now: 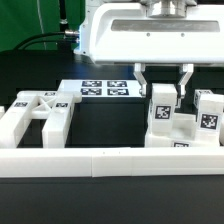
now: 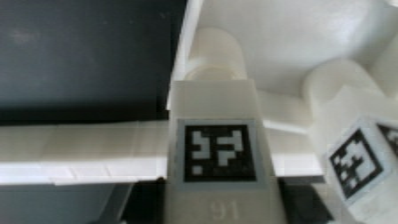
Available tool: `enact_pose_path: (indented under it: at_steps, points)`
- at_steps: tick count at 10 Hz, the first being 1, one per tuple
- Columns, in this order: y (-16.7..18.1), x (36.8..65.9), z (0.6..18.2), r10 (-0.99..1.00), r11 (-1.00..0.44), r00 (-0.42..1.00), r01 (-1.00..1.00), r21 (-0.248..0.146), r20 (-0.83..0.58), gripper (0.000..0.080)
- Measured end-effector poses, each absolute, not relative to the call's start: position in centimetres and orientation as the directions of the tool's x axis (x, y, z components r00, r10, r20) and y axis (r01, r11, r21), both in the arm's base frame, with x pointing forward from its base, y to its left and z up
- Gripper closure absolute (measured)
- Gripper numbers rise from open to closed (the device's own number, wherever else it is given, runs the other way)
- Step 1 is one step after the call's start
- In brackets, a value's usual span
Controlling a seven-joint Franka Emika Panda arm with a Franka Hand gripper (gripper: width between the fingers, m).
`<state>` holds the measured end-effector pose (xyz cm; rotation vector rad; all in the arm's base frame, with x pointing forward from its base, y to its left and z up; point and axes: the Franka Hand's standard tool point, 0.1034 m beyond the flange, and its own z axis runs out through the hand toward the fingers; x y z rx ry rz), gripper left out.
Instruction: Assemble chair
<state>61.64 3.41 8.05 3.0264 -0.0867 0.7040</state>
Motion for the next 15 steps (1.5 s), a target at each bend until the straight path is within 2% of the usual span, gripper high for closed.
enact_pose_path:
  at_steps: [2,3,4,9,13,15]
  points:
    - [3.4,61.6,8.1,-0.047,-0.998,0.896,-0.062,0.02,0.442,0.0512]
    - [3.4,61.6,8.0,-0.047,-0.998,0.896,-0.062,0.02,0.442,0.0307]
    - [3.4,61.7,8.1,-0.046,-0.998,0.896,-0.061,0.02,0.442,0.0193]
    - [2.5,63.1,11.7,-0.018,-1.0,0.912,-0.027,0.015,0.41,0.015]
    - [2.6,63.0,11.5,-0.019,-1.0,0.923,-0.025,0.012,0.384,0.015]
    - [2.4,62.3,10.6,-0.031,-1.0,0.976,-0.031,-0.006,0.215,0.015]
